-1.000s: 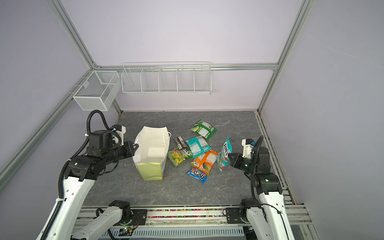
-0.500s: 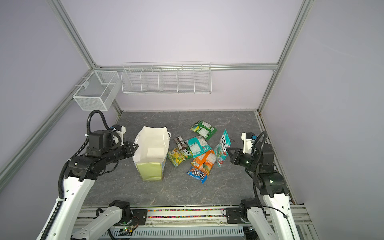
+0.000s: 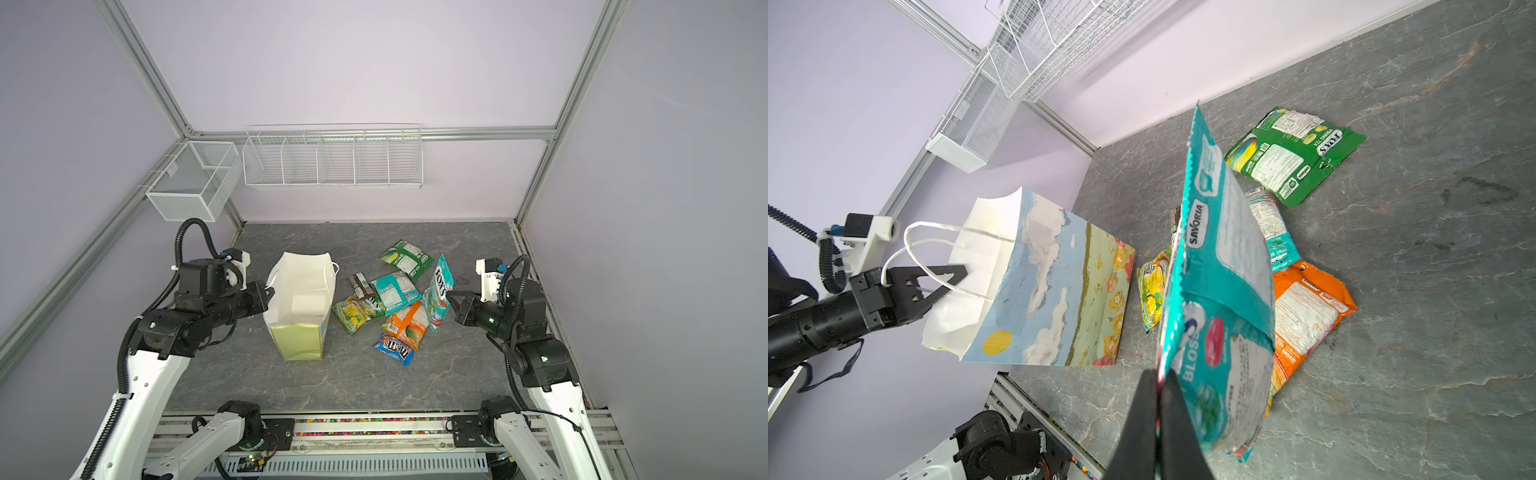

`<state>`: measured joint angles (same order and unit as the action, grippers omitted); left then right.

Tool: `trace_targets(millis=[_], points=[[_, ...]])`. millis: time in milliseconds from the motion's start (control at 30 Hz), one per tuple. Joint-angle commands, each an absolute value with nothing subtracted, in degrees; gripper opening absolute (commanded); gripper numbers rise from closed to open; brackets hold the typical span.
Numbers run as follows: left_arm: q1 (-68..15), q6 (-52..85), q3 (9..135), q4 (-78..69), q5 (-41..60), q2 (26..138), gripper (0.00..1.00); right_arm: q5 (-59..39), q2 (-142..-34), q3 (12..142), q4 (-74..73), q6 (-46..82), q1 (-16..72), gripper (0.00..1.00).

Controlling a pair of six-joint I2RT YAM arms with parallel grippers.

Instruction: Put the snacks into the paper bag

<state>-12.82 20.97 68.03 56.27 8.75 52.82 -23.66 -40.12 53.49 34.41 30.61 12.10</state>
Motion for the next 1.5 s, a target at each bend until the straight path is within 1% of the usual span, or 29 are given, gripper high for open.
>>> trace_targets(millis=[0,433,833,1467], points=[[-13.01,19.83,69.97,58.08,7.52,52.97,0.0,-22.77,-40.42,55.3,30.22,31.27,14.45,0.07],[-12.96,19.47,69.85,57.88,7.74,53.67,0.0,-19.06,-44.39,58.99,28.23,31.73,22.65,0.06],[-12.94,18.1,72.84,59.33,7.13,55.6,0.0,-15.07,-48.39,62.43,24.99,32.85,30.54,0.07],[-13.0,19.84,72.27,58.33,7.28,56.42,0.0,-14.74,-55.43,70.2,17.91,37.98,39.3,0.07]])
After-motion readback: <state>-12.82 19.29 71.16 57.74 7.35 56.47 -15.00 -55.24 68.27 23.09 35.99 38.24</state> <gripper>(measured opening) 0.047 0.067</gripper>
